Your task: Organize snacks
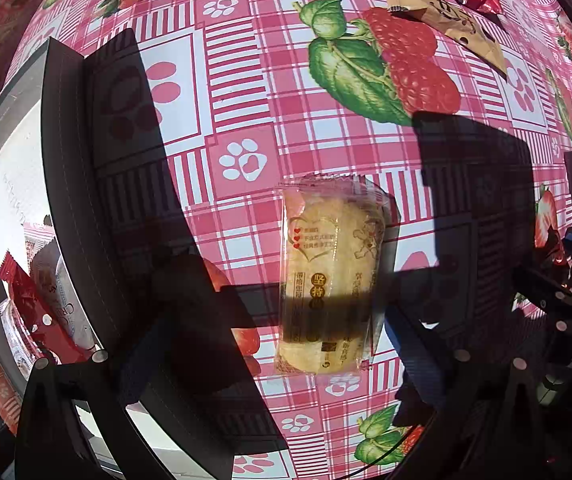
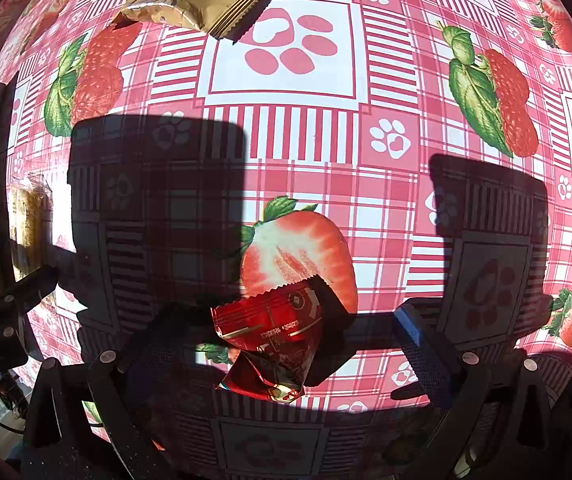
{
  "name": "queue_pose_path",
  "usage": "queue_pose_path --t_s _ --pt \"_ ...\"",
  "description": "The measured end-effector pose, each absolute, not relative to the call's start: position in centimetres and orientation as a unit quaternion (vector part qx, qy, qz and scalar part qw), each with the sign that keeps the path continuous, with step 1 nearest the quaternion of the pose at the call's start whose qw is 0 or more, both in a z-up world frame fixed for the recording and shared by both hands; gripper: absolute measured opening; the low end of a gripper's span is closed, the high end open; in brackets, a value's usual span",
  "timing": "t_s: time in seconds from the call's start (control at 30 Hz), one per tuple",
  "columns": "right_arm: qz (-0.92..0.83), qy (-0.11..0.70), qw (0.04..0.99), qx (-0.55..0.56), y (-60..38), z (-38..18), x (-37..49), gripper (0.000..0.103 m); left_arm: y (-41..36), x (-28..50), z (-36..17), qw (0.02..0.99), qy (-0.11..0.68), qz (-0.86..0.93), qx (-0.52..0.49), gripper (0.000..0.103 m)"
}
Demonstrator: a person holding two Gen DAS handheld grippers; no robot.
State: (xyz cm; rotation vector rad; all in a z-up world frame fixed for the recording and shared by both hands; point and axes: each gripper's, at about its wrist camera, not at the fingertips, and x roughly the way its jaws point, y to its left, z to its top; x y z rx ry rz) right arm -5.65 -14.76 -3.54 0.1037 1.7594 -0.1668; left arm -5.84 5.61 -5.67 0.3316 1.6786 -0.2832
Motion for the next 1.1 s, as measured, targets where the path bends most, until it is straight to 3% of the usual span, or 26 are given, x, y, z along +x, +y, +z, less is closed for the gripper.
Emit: queue_pose_path --t_s 1.1 --pt "-0.076 0.757 0.647 0.045 -14.56 -3.26 -5.94 0.103 5.61 -5.98 -5.52 0.651 0.734 -0.126 0.145 0.103"
